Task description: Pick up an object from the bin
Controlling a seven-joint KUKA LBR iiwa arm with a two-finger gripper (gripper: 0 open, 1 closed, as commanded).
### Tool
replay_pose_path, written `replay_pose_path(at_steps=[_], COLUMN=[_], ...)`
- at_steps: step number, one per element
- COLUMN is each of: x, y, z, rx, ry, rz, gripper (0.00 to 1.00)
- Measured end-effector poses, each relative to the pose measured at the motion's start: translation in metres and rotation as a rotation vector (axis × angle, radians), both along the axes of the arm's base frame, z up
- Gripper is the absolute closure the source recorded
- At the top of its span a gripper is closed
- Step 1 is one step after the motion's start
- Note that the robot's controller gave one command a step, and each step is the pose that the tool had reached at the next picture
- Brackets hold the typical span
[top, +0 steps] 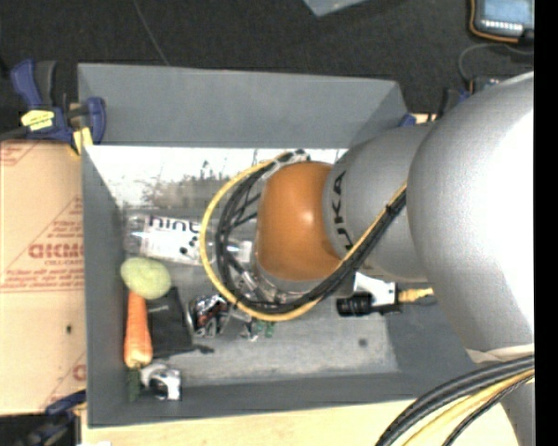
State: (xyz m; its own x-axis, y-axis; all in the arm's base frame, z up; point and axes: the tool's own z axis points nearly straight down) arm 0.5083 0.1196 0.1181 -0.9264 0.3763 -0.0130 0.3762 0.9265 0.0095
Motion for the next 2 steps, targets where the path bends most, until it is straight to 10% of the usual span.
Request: replay_pose_path(at_steps=[2], x=[0.008], y=[-0.006], z=[0.046], rx=[0.003], ry=[-0.008], rz=[-0.068], gripper=[1.0])
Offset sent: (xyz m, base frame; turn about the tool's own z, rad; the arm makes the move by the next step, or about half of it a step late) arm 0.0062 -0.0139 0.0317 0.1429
